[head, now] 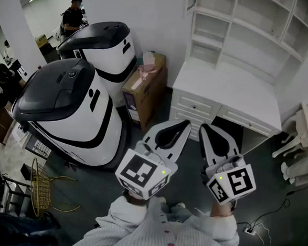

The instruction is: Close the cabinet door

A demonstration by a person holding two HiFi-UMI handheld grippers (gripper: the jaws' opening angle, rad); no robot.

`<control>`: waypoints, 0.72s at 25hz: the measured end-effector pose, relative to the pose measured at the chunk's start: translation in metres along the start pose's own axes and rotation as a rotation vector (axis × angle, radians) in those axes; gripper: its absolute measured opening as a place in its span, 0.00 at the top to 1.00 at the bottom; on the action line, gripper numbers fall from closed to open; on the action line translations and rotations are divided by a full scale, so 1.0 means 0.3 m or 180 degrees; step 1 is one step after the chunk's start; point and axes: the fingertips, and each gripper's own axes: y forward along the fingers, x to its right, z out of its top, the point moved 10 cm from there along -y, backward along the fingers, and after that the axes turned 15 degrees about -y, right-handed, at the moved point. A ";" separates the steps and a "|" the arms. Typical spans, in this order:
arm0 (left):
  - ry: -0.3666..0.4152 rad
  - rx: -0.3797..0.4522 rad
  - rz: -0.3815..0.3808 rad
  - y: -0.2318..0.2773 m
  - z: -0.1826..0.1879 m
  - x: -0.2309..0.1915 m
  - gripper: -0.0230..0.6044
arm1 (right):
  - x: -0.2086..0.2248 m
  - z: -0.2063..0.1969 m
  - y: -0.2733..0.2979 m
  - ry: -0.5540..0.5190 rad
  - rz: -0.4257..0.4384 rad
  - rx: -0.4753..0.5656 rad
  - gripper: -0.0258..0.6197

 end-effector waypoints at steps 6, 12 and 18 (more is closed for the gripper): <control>-0.0012 0.0000 -0.0041 0.005 -0.012 -0.031 0.95 | -0.013 -0.010 0.029 0.0017 -0.0064 0.0023 0.94; 0.0011 -0.0018 -0.0003 -0.007 -0.019 -0.073 0.95 | -0.025 -0.029 0.062 0.0076 -0.0091 0.0032 0.94; 0.0019 -0.0039 -0.0051 -0.028 -0.021 -0.108 0.95 | -0.059 -0.044 0.078 0.0108 -0.0196 0.0060 0.94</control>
